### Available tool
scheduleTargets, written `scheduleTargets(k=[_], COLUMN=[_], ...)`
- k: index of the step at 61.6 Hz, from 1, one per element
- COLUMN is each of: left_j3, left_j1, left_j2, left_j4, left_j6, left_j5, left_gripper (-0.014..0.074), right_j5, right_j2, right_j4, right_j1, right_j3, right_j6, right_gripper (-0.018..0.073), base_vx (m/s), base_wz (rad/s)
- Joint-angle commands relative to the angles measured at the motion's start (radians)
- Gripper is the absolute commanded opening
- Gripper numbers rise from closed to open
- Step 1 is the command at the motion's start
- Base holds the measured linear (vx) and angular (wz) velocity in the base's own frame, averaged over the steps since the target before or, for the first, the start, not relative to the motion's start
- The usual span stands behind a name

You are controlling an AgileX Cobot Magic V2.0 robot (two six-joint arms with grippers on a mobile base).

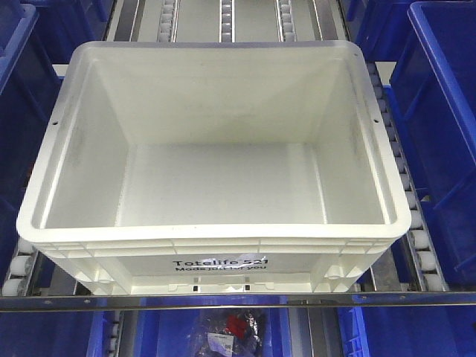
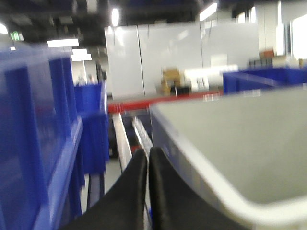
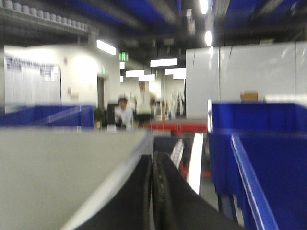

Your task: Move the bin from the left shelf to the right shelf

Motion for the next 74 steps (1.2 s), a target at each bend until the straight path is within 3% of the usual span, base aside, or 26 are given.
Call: scheduleTargets(k=[1, 6, 11, 20, 25, 32, 38, 50, 63, 74], left_j3=[-0.026, -0.048, -0.134, -0.377, -0.518, -0.686, -0.799, -0.875, -0.874, -0.874], left_j1=[-0.005, -0.005, -0.005, -0.005, -0.005, -0.005, -0.005, -0.005, -0.005, -0.005], left_j2=[-0.011, -0.009, 0.008, 0.15, 0.273, 0.471, 0.602, 0.776, 0.828, 0.828], left_j4=[-0.008, -0.01, -0.036, -0.063, -0.079, -0.116, -0.112, -0.11, -0.11, -0.109], left_j6=[-0.02, -0.062, -0.113, -0.113, -0.113, -0.113, -0.113, -0.107, -0.104, -0.052], left_j5=[-0.177, -0.149, 0.079, 0.537, 0.707, 0.829, 0.847, 0.747, 0.706, 0.688], left_gripper=[-0.0008, -0.0008, -0.0008, -0.0008, -0.0008, -0.0008, -0.0008, -0.0008, -0.0006, 0.0035], right_j5=[-0.134, -0.017, 0.247, 0.693, 0.859, 1.013, 1.052, 1.012, 0.955, 0.908], right_j2=[-0.012, -0.012, -0.002, 0.138, 0.272, 0.486, 0.639, 0.816, 0.876, 0.879], right_j4=[0.02, 0.038, 0.036, -0.012, -0.021, -0.007, -0.007, -0.006, -0.001, 0.019], right_j1=[0.0, 0.0, 0.0, 0.0, 0.0, 0.0, 0.0, 0.0, 0.0, 0.0], right_j3=[0.003, -0.052, -0.17, -0.445, -0.579, -0.753, -0.863, -0.956, -0.956, -0.956], right_j6=[0.036, 0.036, 0.034, -0.003, -0.001, 0.02, 0.026, 0.025, 0.025, 0.025], right_gripper=[-0.0008, -0.0008, -0.0008, -0.0008, -0.0008, -0.0008, -0.0008, -0.0008, -0.0008, 0.0027], base_vx=[0.0, 0.0, 0.0, 0.0, 0.0, 0.0, 0.0, 0.0, 0.0, 0.0], base_wz=[0.0, 0.0, 0.0, 0.0, 0.0, 0.0, 0.0, 0.0, 0.0, 0.0])
